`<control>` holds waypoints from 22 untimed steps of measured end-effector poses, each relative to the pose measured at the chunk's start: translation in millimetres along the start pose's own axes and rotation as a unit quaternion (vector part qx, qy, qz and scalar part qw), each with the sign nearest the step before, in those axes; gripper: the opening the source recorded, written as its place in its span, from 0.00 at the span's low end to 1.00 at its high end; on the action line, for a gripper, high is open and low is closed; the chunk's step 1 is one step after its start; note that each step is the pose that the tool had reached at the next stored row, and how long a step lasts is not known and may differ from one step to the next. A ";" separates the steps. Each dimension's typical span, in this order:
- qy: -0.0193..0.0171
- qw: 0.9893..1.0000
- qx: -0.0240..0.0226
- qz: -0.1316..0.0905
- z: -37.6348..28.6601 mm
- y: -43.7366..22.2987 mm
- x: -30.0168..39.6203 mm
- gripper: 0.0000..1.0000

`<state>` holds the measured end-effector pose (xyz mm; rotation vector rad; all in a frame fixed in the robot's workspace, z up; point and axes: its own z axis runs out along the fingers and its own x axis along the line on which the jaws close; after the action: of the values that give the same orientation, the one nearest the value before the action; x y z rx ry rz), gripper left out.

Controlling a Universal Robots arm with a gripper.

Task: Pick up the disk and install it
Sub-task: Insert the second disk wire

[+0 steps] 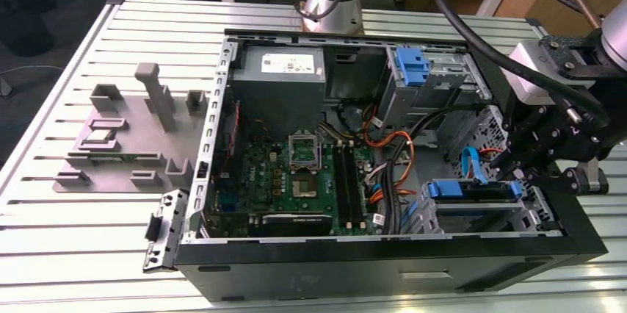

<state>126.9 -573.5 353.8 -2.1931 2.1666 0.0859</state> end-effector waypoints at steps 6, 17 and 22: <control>0.000 1.000 0.000 0.000 -2.7 0.0 -0.2 0.24; 0.000 1.000 0.000 0.000 -2.5 -0.1 -5.7 0.24; 0.000 1.000 0.000 0.000 -1.6 -0.2 -16.4 0.24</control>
<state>126.9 -557.2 356.6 -2.1932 2.1665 0.0860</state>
